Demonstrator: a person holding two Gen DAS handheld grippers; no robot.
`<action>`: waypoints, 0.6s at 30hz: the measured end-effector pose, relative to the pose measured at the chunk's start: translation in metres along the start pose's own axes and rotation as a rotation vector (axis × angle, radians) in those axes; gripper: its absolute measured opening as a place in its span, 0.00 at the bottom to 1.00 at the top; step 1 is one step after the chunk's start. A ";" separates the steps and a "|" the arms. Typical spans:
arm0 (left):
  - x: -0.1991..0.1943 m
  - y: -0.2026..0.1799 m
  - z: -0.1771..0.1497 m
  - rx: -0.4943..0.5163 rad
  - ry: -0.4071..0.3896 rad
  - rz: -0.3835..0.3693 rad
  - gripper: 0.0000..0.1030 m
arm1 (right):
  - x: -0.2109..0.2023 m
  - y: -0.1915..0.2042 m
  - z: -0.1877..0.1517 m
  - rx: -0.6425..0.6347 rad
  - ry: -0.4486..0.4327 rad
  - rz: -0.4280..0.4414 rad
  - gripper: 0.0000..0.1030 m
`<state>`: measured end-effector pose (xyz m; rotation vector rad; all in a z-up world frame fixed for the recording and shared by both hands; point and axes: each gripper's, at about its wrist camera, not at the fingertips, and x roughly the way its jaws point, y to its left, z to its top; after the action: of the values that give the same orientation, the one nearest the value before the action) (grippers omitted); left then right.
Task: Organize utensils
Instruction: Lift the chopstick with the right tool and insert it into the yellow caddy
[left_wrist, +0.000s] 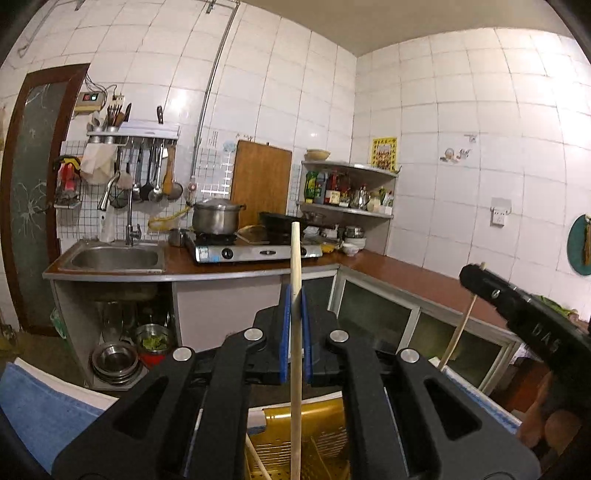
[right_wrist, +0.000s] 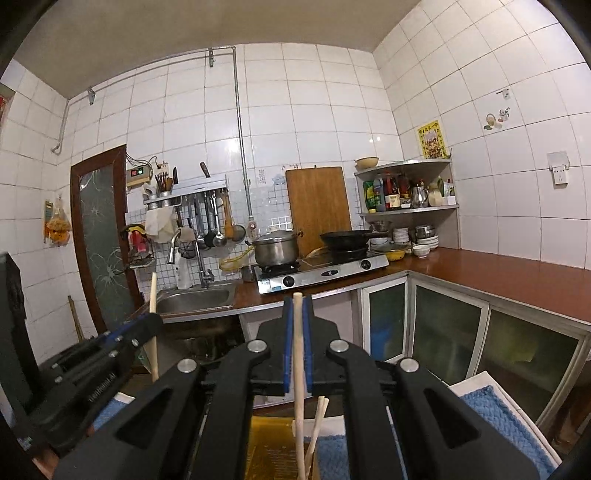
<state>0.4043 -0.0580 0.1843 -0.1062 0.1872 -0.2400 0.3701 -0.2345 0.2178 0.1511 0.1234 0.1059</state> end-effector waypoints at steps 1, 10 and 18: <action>0.005 0.003 -0.004 -0.004 0.005 -0.002 0.04 | 0.003 -0.002 -0.004 -0.001 0.005 -0.002 0.05; 0.022 0.023 -0.027 -0.040 0.000 -0.006 0.04 | 0.019 -0.009 -0.040 -0.021 0.072 0.002 0.05; 0.019 0.021 0.004 -0.033 -0.074 -0.011 0.04 | 0.020 -0.009 -0.034 -0.022 0.058 0.014 0.05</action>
<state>0.4281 -0.0425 0.1824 -0.1486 0.1174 -0.2431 0.3863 -0.2365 0.1811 0.1267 0.1793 0.1252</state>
